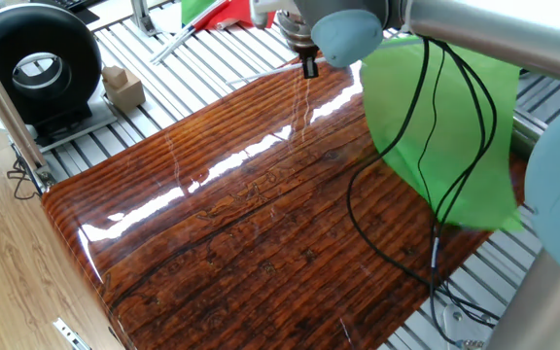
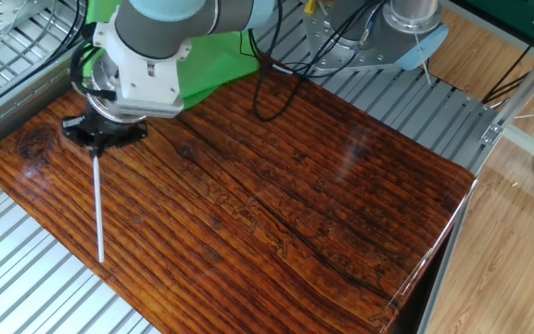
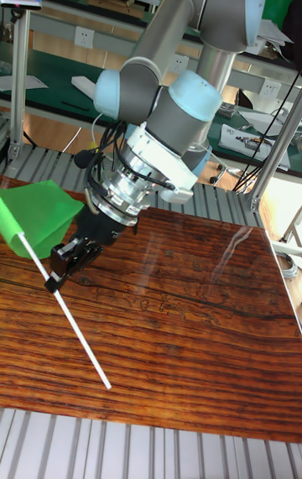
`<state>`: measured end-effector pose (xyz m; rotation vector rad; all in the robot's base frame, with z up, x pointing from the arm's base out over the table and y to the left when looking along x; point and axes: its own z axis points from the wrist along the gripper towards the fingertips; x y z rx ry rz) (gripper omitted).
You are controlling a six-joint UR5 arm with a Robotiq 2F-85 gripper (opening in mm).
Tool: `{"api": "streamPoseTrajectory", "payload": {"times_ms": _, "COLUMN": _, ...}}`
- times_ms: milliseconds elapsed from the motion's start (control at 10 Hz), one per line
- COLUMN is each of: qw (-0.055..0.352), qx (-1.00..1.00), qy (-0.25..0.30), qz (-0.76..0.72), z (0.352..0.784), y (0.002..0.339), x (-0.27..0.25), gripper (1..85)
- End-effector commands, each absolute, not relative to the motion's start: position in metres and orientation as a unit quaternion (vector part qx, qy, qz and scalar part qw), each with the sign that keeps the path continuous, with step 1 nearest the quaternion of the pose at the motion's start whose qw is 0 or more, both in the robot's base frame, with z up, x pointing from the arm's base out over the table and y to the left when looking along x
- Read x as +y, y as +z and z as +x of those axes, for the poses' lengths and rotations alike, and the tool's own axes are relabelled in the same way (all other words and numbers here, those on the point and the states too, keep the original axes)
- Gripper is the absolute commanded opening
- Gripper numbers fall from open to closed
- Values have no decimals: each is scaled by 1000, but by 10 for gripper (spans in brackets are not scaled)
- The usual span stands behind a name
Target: Wave the flag
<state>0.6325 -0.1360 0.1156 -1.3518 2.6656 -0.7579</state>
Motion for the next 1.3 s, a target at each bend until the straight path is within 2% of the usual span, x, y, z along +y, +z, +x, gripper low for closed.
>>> {"api": "streamPoseTrajectory", "payload": {"times_ms": 0, "qw": -5, "qx": 936, "qy": -137, "qz": -325, "z": 586, "y": 97, "x": -109, "gripper": 10}}
{"api": "streamPoseTrajectory", "payload": {"times_ms": 100, "qw": -12, "qx": 960, "qy": -73, "qz": -268, "z": 570, "y": 91, "x": -86, "gripper": 10}}
{"api": "streamPoseTrajectory", "payload": {"times_ms": 200, "qw": -19, "qx": 971, "qy": -35, "qz": -236, "z": 562, "y": 88, "x": -74, "gripper": 10}}
{"api": "streamPoseTrajectory", "payload": {"times_ms": 600, "qw": -47, "qx": 989, "qy": 59, "qz": -131, "z": 539, "y": 90, "x": -29, "gripper": 10}}
{"api": "streamPoseTrajectory", "payload": {"times_ms": 800, "qw": -39, "qx": 984, "qy": 16, "qz": -172, "z": 546, "y": 87, "x": -51, "gripper": 10}}
{"api": "streamPoseTrajectory", "payload": {"times_ms": 1000, "qw": -17, "qx": 964, "qy": -71, "qz": -254, "z": 567, "y": 90, "x": -90, "gripper": 10}}
{"api": "streamPoseTrajectory", "payload": {"times_ms": 1200, "qw": -4, "qx": 952, "qy": -105, "qz": -288, "z": 580, "y": 93, "x": -102, "gripper": 10}}
